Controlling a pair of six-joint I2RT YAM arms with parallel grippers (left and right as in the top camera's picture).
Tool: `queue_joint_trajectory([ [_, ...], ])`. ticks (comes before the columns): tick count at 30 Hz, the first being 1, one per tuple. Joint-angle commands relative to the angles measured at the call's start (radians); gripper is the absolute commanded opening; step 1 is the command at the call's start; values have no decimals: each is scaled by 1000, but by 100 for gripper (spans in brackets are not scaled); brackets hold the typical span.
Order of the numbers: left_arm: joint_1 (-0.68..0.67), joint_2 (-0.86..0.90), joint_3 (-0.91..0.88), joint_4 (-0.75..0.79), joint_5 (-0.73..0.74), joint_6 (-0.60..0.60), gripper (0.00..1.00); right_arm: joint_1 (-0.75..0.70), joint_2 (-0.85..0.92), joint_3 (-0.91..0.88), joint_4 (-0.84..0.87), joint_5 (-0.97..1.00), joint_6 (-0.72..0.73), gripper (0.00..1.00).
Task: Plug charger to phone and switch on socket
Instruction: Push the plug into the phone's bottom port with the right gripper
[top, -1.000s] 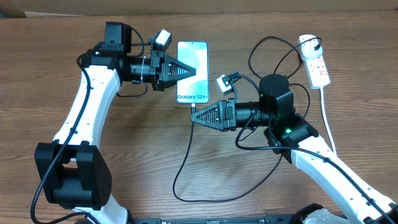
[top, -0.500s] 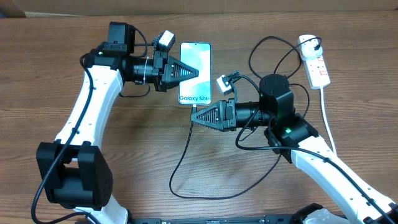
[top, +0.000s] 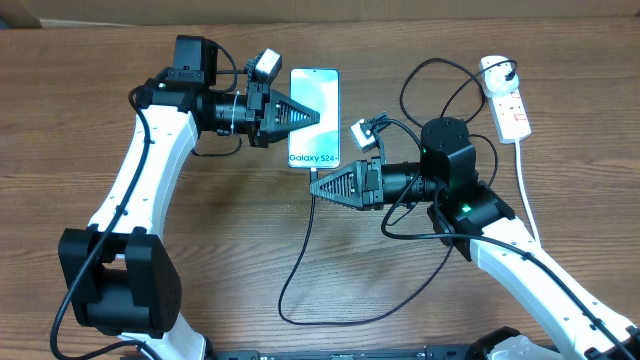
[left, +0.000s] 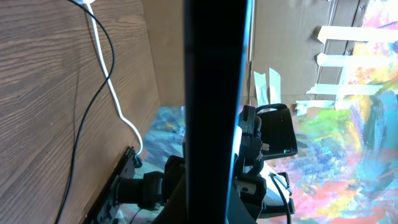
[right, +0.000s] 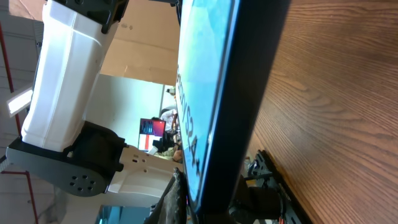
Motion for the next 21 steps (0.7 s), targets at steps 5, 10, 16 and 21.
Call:
queue_joint_trajectory([
  [5,-7,0,1,-9,34,13,4,-15,0,16,7,-3,4,4],
  [10,-7,0,1,-23,35,13,4,-51,0,16,7,-2,4,4],
  [16,-8,0,1,-45,35,31,4,-60,1,16,6,1,4,4],
  [21,-8,0,1,-53,35,31,4,-58,2,16,6,12,5,4],
])
